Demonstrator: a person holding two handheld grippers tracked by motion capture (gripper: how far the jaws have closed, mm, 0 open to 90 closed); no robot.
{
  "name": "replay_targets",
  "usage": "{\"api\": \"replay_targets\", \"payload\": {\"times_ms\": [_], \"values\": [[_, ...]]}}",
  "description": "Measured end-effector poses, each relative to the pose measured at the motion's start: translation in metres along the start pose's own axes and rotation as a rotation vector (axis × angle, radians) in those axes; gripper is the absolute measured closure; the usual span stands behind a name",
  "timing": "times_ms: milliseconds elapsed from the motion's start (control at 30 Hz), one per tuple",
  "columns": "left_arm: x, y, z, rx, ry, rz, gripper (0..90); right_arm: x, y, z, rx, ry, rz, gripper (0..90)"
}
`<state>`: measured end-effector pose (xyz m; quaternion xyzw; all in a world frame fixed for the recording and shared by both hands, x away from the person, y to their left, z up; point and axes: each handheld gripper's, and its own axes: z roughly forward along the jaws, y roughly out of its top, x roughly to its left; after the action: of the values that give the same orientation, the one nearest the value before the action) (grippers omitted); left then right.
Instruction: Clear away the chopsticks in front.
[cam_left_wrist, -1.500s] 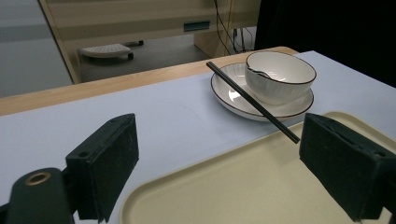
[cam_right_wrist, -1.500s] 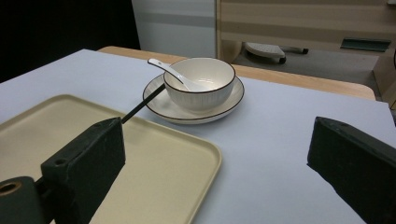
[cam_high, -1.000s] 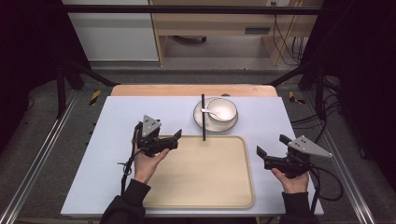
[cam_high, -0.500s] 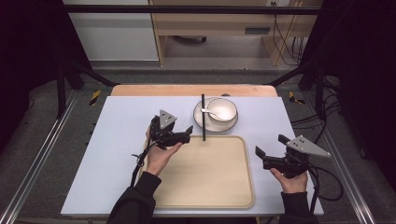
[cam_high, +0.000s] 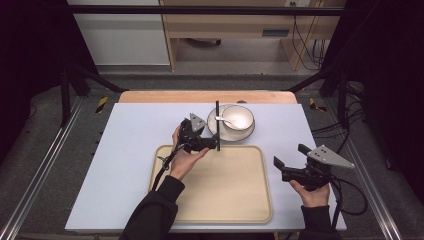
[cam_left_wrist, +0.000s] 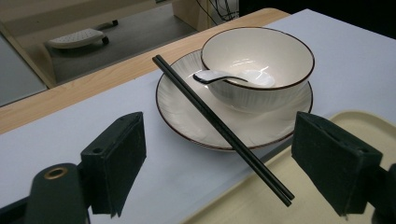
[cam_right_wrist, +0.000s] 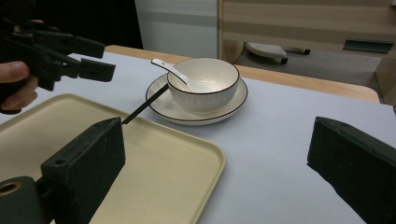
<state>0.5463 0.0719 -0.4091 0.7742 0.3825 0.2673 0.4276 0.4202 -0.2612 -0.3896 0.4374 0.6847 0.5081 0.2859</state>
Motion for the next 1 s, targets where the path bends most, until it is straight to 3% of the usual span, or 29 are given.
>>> {"api": "replay_targets", "payload": {"times_ms": [133, 233, 633, 1000], "values": [[-0.001, 0.001, 0.008, 0.002, 0.001, 0.003, 20.2, 0.000, 0.000, 0.001, 0.004, 0.002, 0.000, 4.3], [0.000, 0.002, 0.020, 0.034, 0.004, 0.017, 21.4, 0.000, 0.000, 0.001, 0.007, -0.001, 0.001, 4.3], [0.009, 0.000, 0.054, 0.099, 0.015, -0.013, 31.2, 0.001, 0.000, 0.002, 0.006, 0.008, -0.001, 4.5], [0.010, -0.004, 0.072, 0.135, 0.017, -0.005, 43.5, 0.001, 0.000, 0.003, 0.011, 0.015, 0.004, 4.5]]}}
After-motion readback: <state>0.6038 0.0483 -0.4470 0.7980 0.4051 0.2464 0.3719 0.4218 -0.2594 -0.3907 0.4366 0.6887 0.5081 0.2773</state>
